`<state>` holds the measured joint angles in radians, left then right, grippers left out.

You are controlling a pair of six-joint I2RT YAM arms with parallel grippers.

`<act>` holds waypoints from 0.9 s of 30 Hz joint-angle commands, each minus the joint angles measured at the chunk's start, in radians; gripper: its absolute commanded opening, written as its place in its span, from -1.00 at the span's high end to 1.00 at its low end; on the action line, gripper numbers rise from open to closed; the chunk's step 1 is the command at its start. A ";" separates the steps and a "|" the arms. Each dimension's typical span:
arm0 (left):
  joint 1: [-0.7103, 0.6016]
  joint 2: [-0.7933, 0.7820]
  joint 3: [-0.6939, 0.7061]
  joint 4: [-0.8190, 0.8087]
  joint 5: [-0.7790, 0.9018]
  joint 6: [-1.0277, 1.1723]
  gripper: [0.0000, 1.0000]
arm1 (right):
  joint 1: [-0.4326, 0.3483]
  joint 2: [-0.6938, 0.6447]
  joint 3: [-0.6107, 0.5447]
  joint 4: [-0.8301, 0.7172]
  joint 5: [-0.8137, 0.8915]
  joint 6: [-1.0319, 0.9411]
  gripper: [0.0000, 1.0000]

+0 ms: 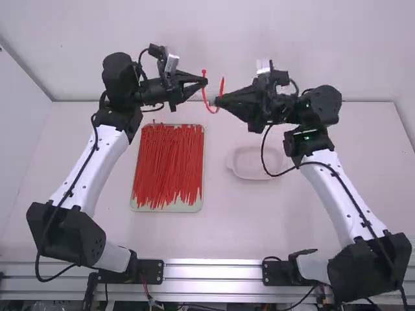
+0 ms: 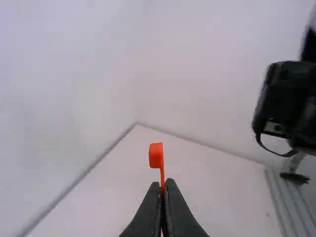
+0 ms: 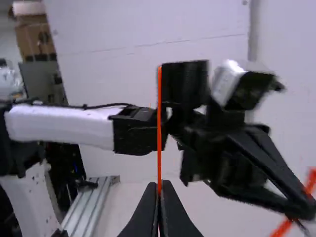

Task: Fasten the cable tie

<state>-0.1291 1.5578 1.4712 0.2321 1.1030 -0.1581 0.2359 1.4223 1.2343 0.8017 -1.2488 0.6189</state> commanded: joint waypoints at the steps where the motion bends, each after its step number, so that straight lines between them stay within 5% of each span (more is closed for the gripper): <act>1: 0.001 -0.005 -0.006 0.036 0.010 0.036 0.97 | -0.036 0.040 0.039 0.002 0.018 0.249 1.00; 10: -0.004 -0.005 -0.006 0.096 0.021 0.228 0.96 | -0.048 0.092 0.029 0.004 -0.088 0.437 1.00; 27: -0.048 -0.005 -0.006 0.148 0.071 0.398 0.97 | 0.071 0.091 0.028 -0.005 -0.111 0.505 1.00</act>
<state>-0.1696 1.5578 1.4712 0.3744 1.1221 0.1722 0.3103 1.5219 1.2507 0.7933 -1.3514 1.0939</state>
